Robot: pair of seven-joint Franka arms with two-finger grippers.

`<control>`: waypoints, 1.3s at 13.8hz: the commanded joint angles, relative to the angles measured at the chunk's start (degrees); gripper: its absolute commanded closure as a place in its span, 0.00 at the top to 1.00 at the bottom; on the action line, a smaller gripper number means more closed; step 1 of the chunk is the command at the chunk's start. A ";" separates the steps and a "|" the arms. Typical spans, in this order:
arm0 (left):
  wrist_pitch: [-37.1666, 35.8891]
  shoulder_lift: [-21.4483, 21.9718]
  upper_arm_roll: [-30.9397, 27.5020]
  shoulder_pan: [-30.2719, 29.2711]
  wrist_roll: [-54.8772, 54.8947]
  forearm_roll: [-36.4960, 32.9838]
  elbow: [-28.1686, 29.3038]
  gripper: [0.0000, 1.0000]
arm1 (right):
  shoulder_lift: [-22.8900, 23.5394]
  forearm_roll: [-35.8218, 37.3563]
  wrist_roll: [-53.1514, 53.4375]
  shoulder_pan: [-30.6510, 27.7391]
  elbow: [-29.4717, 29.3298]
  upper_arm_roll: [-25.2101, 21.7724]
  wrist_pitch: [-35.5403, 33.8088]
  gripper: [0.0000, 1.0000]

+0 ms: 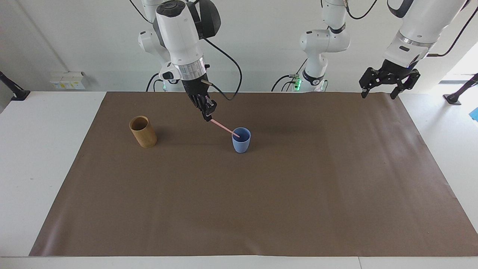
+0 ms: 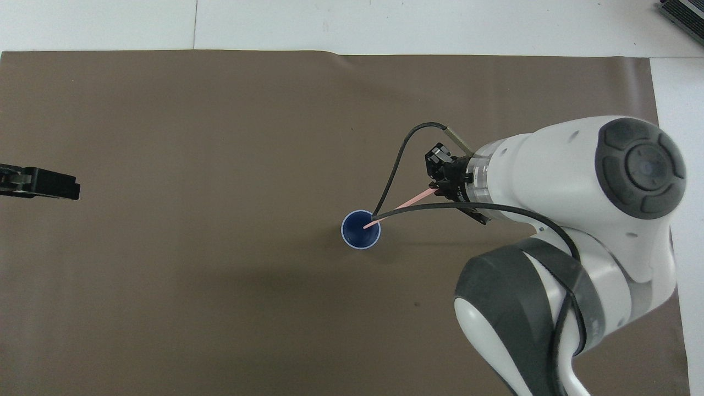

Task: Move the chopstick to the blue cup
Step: 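Lower the pink chopsticks into the blue cup with the right gripper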

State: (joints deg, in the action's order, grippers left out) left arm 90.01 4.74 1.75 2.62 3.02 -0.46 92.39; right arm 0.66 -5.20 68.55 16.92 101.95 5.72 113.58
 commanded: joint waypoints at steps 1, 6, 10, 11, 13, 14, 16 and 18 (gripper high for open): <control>-0.89 -0.26 0.27 -1.04 0.14 1.07 -0.72 1.00 | -0.74 1.85 0.71 0.84 2.46 -0.10 1.55 0.00; -0.89 0.18 0.18 -1.04 -1.26 1.95 -0.02 1.00 | -0.13 5.63 0.53 2.94 6.59 -0.01 9.02 0.00; -0.98 0.18 0.27 -0.95 -1.36 1.95 0.07 1.00 | 0.31 5.73 -0.08 4.00 7.03 -0.01 8.94 0.23; -0.98 0.18 0.27 -0.95 -1.27 1.95 -0.02 1.00 | 0.40 5.73 -0.61 4.00 7.03 -0.01 8.85 0.34; -1.07 0.18 0.19 -1.04 -1.09 1.95 -0.02 1.00 | 0.66 5.73 -0.62 4.00 6.68 -0.10 8.50 0.52; -0.89 0.18 0.27 -1.04 -1.09 1.86 -0.02 1.00 | 0.75 5.73 -0.62 3.91 6.42 -0.01 8.50 0.63; -0.98 0.18 0.36 -0.86 -1.26 1.95 -0.02 1.00 | 0.93 5.73 -1.05 3.48 6.24 -0.10 8.15 0.85; -1.24 0.09 0.54 -0.86 -1.53 1.86 -0.28 1.00 | -0.56 5.64 -6.30 1.81 5.63 -0.36 5.96 1.00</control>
State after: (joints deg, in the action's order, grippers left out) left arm 89.84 4.61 1.65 2.59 1.80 0.73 92.44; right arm 1.27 -0.55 66.56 20.51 108.13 5.45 121.30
